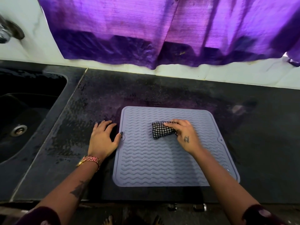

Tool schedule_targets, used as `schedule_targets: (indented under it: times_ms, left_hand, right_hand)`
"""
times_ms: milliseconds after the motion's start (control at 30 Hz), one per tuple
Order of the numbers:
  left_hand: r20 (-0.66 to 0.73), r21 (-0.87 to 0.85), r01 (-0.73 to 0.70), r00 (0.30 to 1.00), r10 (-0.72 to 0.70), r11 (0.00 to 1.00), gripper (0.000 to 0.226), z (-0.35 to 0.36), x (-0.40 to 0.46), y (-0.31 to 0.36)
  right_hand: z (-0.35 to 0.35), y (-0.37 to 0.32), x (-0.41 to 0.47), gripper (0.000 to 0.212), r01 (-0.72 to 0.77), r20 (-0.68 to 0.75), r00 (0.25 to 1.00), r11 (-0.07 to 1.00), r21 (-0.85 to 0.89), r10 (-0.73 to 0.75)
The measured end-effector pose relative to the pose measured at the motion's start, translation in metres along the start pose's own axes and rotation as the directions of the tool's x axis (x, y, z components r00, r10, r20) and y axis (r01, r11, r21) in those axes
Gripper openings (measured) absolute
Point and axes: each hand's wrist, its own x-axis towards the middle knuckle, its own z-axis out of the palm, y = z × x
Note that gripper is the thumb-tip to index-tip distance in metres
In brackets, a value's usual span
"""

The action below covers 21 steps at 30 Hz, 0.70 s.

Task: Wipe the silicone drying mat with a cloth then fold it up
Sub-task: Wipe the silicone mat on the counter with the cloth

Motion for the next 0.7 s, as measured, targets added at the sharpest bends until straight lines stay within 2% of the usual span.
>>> schedule_targets:
  times_ms: [100,200,300,367,533,600,700]
  left_hand:
    - [-0.012,0.002,-0.001,1.000,0.001,1.000,0.065,0.000,0.000,0.001]
    - [-0.015,0.012,-0.006,1.000,0.007,1.000,0.075,-0.001,0.001,0.002]
    - [-0.020,0.013,-0.006,1.000,0.006,1.000,0.076,-0.002,0.001,0.002]
    - [-0.024,0.012,-0.010,1.000,0.010,1.000,0.075,-0.002,0.001,0.003]
    - [-0.045,0.018,-0.007,0.999,0.008,1.000,0.074,-0.002,0.003,0.004]
    - [-0.065,0.020,-0.009,0.998,0.010,1.000,0.071,-0.001,0.003,0.004]
    - [-0.068,0.029,-0.006,0.998,0.008,1.000,0.070,0.001,0.003,0.003]
  right_hand:
    - [0.006,-0.001,-0.001,0.058,-0.041,0.153,0.986,0.990,-0.138,0.062]
    - [0.000,0.000,0.005,0.044,0.001,0.152,0.988,0.979,-0.204,0.031]
    - [0.004,-0.003,0.004,0.049,0.131,0.198,0.978,0.945,-0.301,-0.072]
    - [0.009,-0.002,0.003,0.052,0.141,0.236,0.969,0.939,-0.314,-0.067]
    - [-0.005,0.009,0.040,0.048,0.163,0.206,0.970,0.973,-0.165,-0.127]
    - [-0.002,0.009,0.047,0.051,0.172,0.134,0.980,0.962,-0.214,-0.145]
    - [0.015,0.011,0.041,0.058,0.159,0.159,0.981,0.935,-0.318,-0.113]
